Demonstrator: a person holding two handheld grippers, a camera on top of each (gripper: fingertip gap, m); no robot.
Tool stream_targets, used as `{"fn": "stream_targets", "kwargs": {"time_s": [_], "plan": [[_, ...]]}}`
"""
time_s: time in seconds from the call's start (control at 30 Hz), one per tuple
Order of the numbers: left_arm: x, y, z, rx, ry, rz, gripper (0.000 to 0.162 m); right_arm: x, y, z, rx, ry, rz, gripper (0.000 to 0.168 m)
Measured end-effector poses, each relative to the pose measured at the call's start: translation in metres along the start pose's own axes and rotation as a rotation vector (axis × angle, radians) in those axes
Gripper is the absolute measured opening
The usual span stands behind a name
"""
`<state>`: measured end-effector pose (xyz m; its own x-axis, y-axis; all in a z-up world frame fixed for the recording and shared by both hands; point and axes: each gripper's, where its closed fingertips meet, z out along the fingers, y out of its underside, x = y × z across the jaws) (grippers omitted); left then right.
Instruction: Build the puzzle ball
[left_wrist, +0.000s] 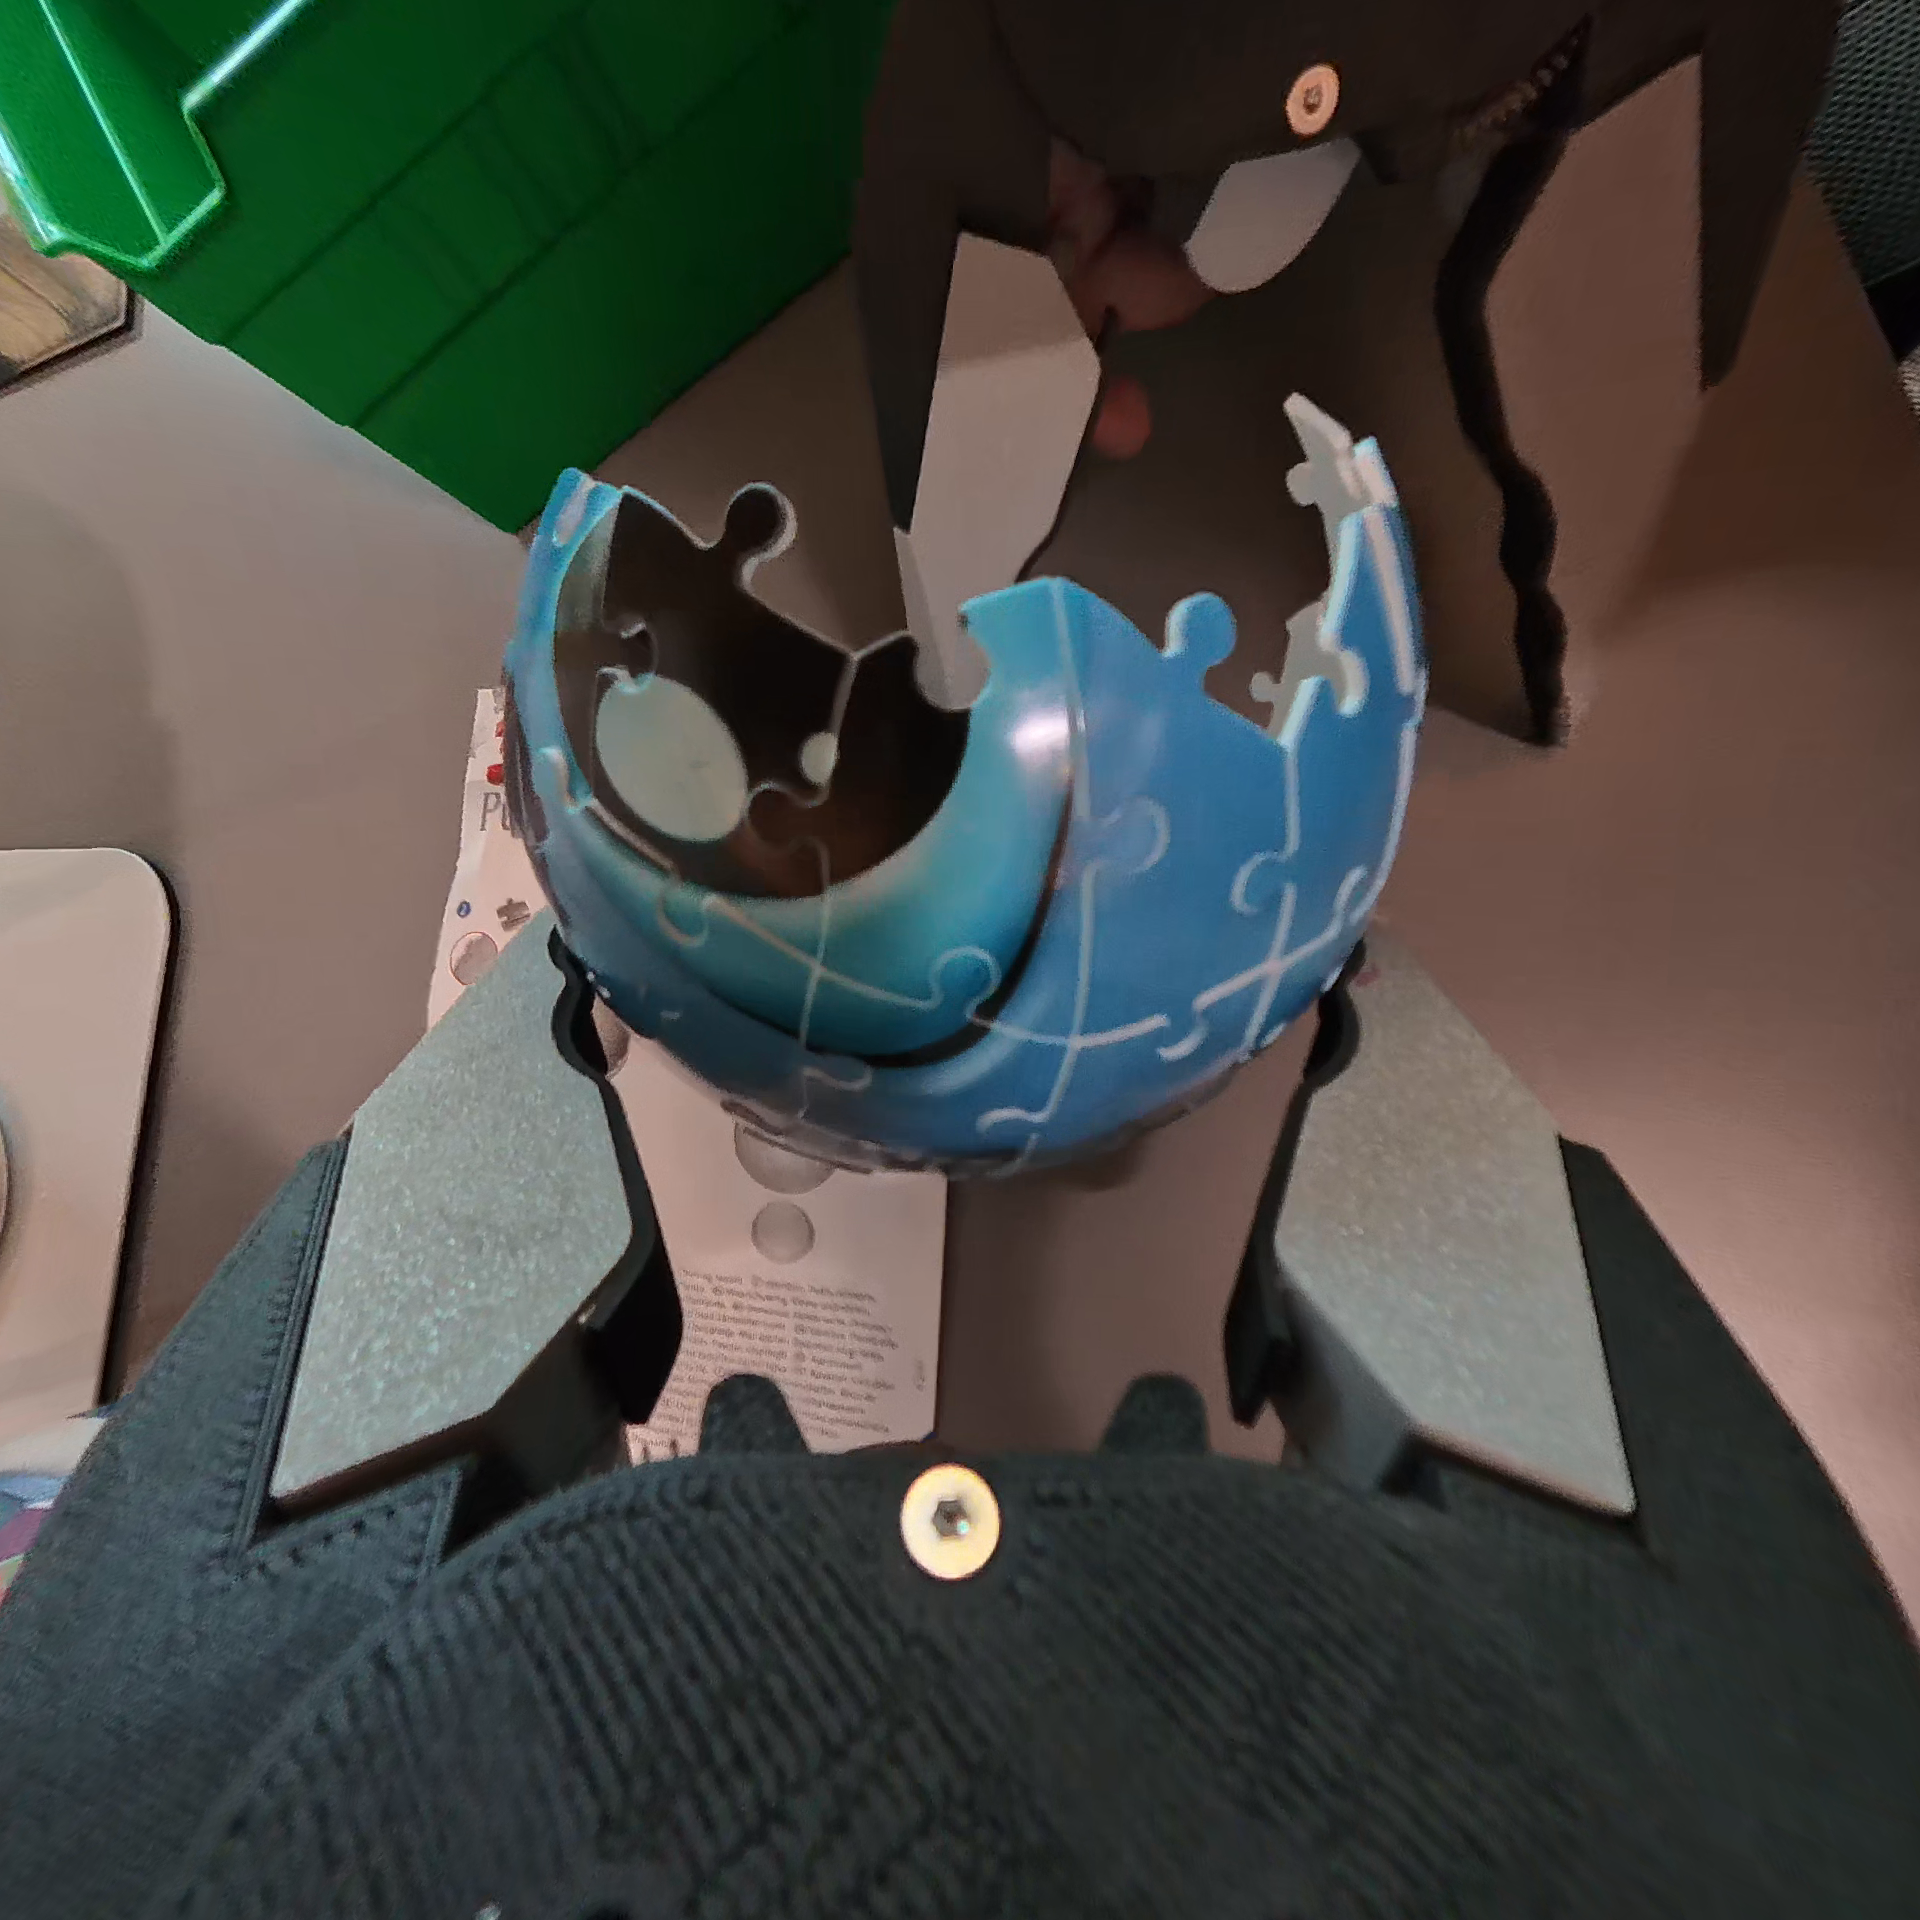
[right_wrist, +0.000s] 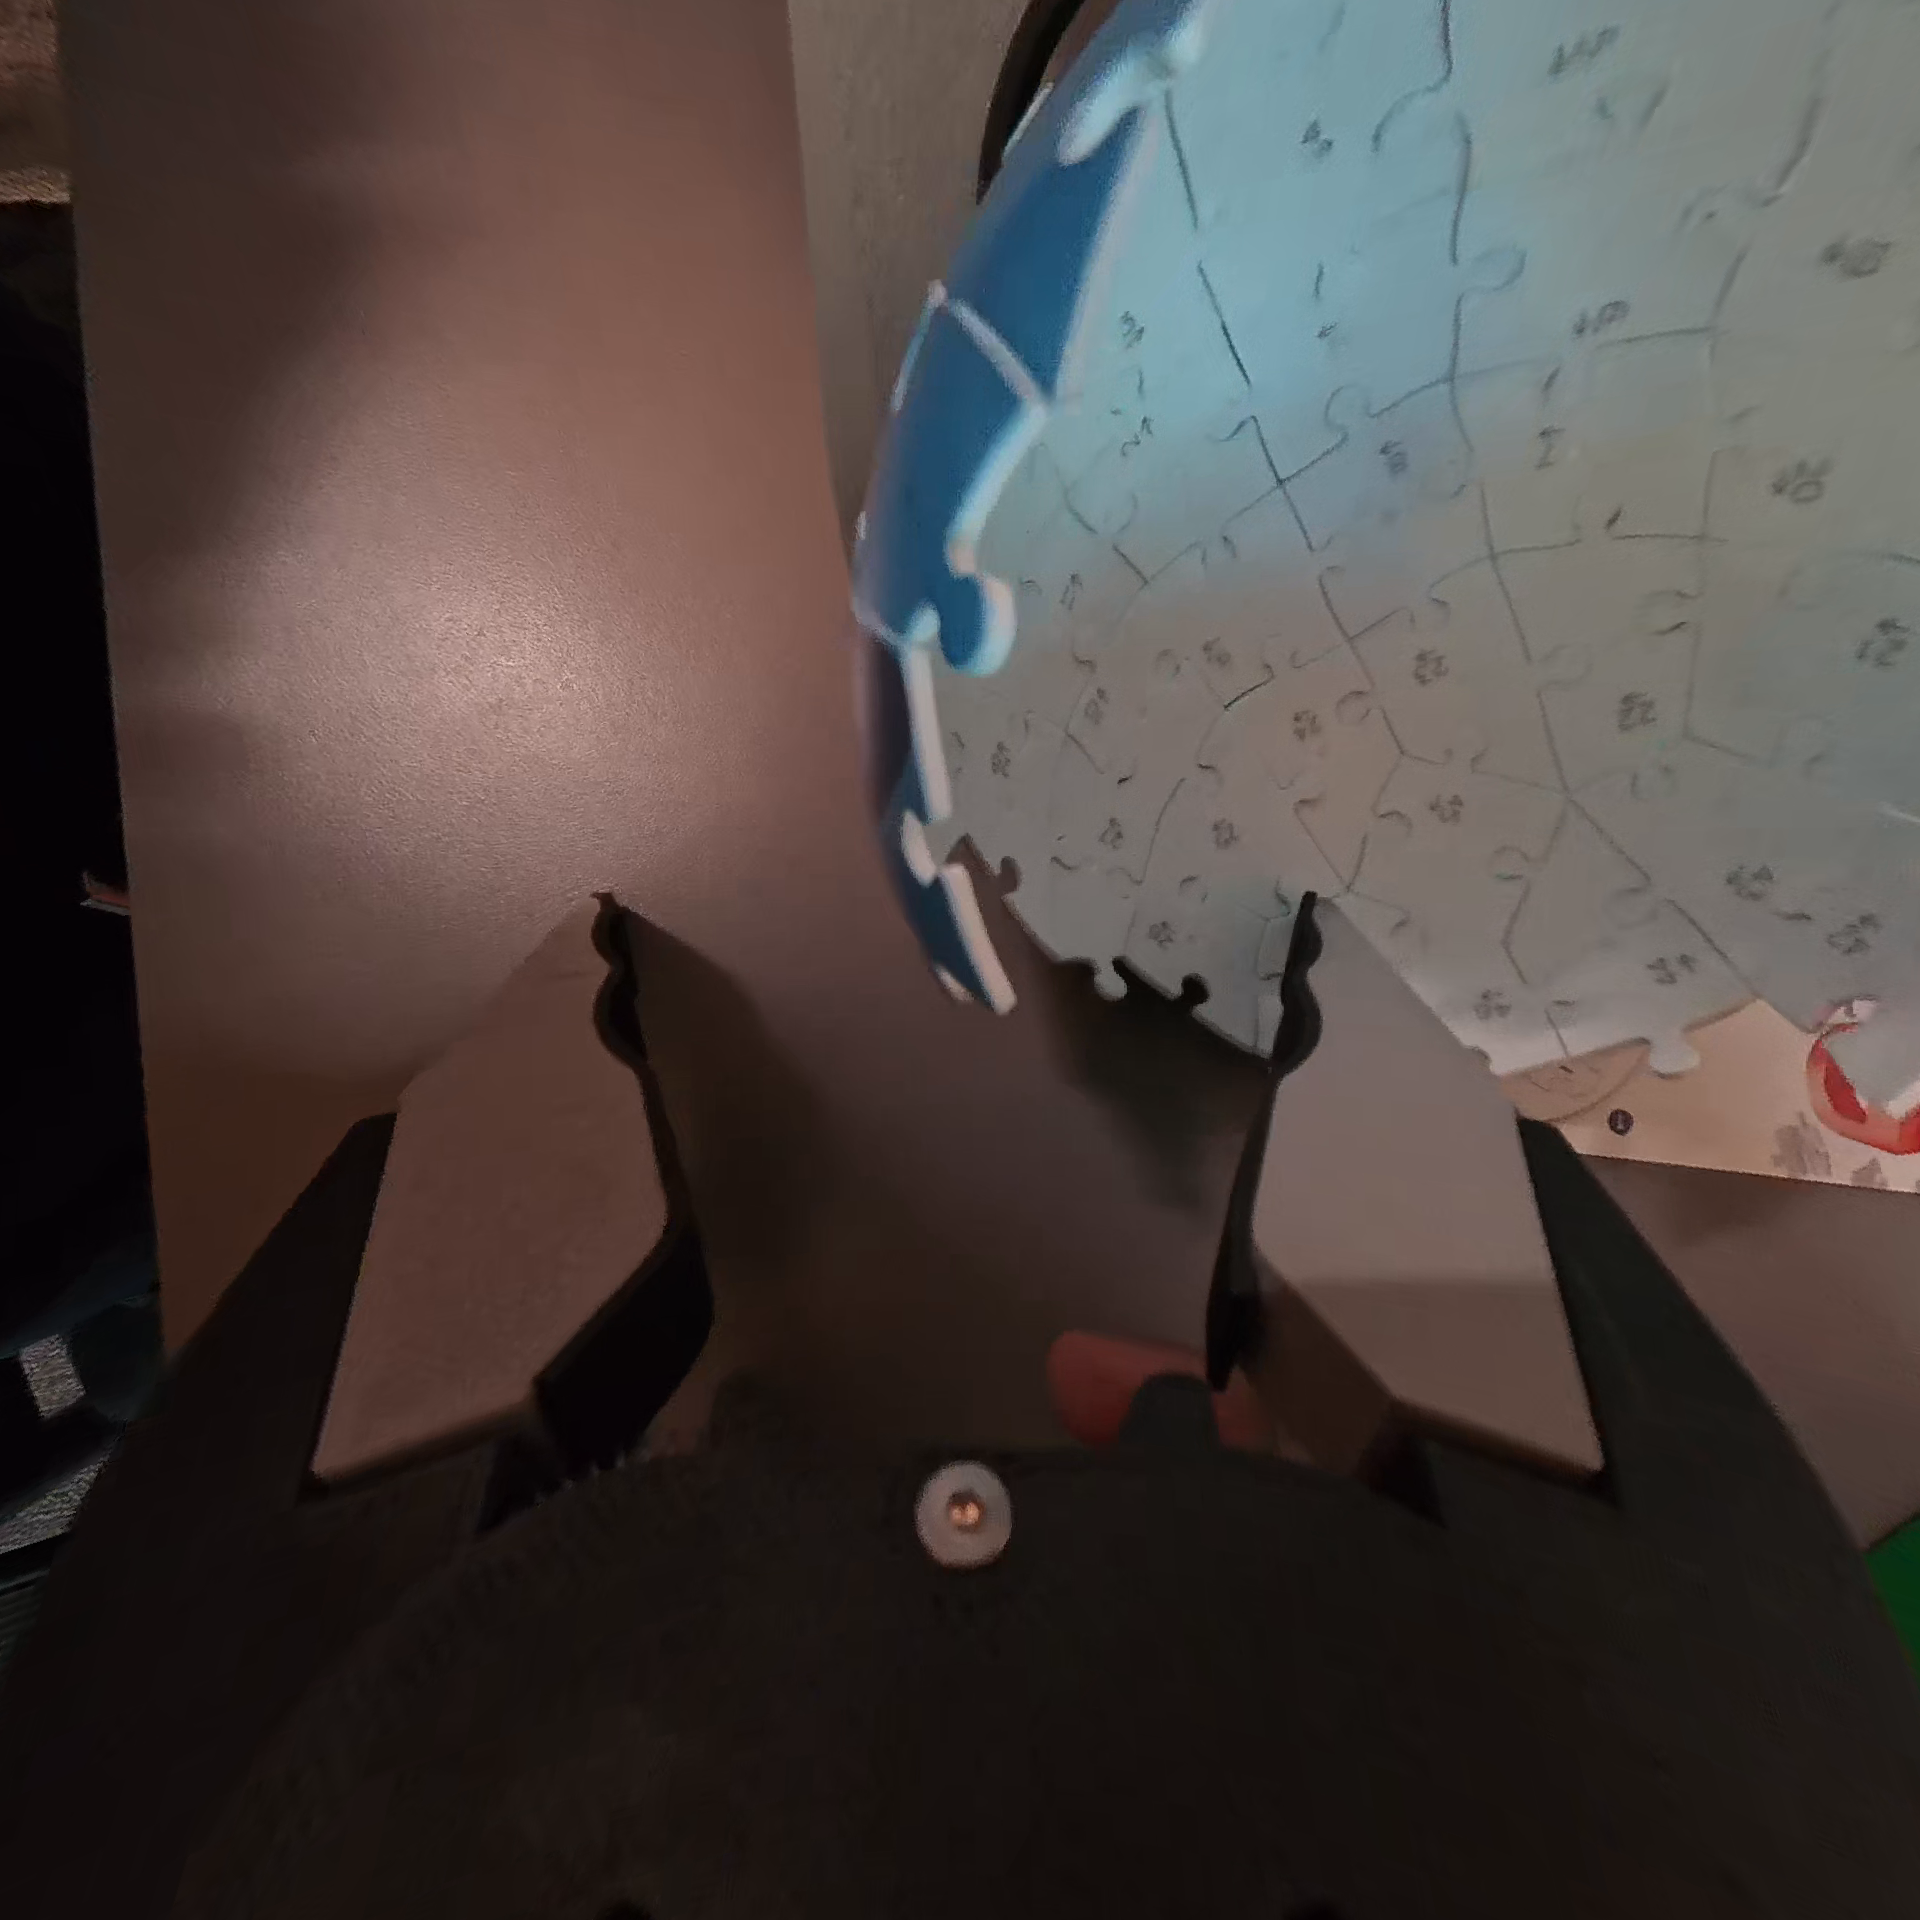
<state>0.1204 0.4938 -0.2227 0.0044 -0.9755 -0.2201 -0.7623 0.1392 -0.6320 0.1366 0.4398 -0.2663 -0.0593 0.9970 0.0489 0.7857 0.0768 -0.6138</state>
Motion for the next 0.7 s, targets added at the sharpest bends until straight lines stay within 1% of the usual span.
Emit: {"fn": "stream_targets", "kwargs": {"time_s": [0.17,0.5,0.7], "plan": [[-0.0009,-0.0030,0.0014,0.004,0.012,-0.001,0.136,-0.0007,0.0003,0.0007,0.019,-0.003,0.013,0.126],[-0.0015,-0.0095,0.0037,0.014,0.033,-0.004,0.135,-0.0019,0.0024,0.0003,0.012,-0.034,0.000,0.126],[-0.0019,-0.0101,0.0040,0.019,0.038,-0.011,0.135,0.0019,0.0020,-0.0008,0.039,-0.031,0.007,0.119]]}}
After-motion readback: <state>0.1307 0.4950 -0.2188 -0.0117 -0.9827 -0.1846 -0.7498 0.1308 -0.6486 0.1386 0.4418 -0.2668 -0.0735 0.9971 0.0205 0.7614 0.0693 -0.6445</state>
